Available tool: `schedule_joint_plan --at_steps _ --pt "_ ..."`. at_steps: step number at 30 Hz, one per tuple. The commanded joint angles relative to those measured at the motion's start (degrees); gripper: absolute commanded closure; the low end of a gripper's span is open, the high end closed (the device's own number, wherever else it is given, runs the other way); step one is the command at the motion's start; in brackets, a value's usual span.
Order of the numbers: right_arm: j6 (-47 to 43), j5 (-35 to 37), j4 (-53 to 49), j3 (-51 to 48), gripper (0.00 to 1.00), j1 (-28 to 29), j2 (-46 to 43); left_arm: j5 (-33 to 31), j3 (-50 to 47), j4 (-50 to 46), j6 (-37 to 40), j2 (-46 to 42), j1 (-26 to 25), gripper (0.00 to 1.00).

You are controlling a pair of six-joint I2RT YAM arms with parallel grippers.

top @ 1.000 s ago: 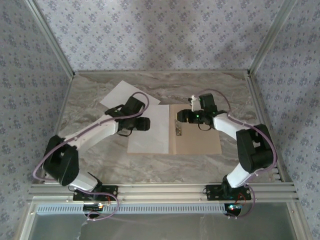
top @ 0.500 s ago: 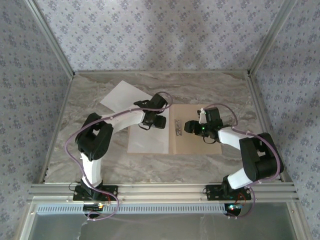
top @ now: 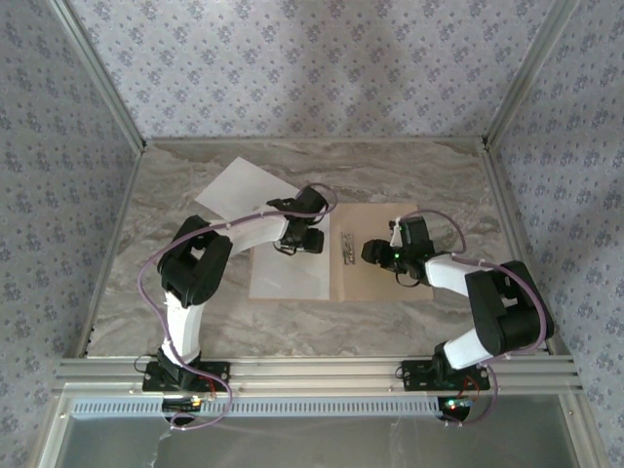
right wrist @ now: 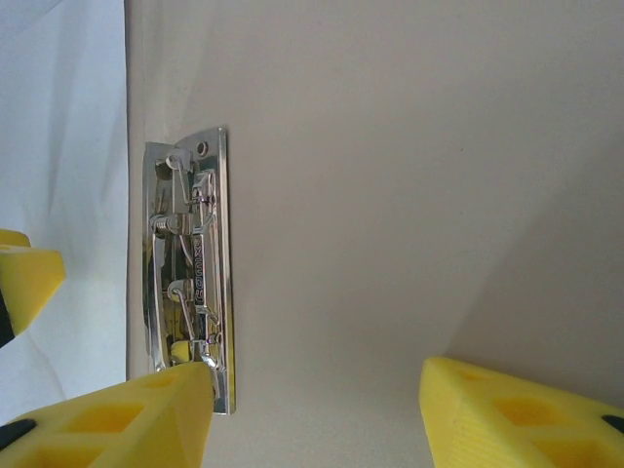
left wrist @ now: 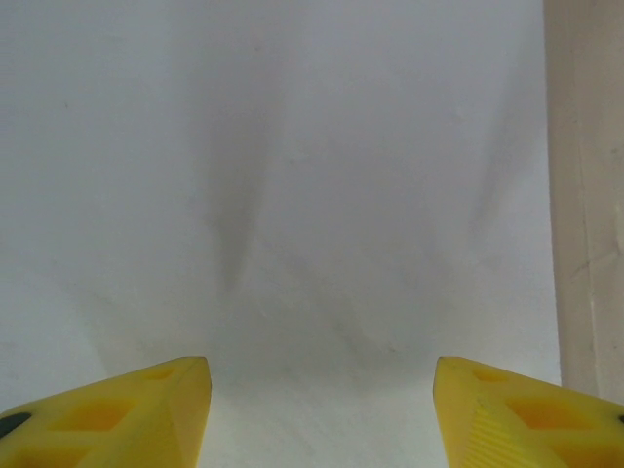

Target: Put the files into the folder

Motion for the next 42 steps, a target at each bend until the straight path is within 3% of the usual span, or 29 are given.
schedule_joint_plan --at_steps 1,12,36,42 --pt "1.7 6.4 -3.4 -2.1 0.40 0.8 -0.3 -1.4 -1.8 -0.7 -2.1 -0.3 0.5 0.38" --pt "6.3 7.7 0.1 -5.5 0.40 1.8 0.4 -2.4 -5.1 -0.5 -5.6 -2.2 1.8 0.38" --pt "9.3 9.6 2.3 -6.7 0.39 3.4 0.8 4.5 -7.7 4.2 -7.2 -3.2 -0.8 0.38" --pt "9.5 9.7 2.4 -6.7 0.39 3.5 1.0 2.5 -8.2 3.1 -7.8 -4.0 -0.7 0.38"
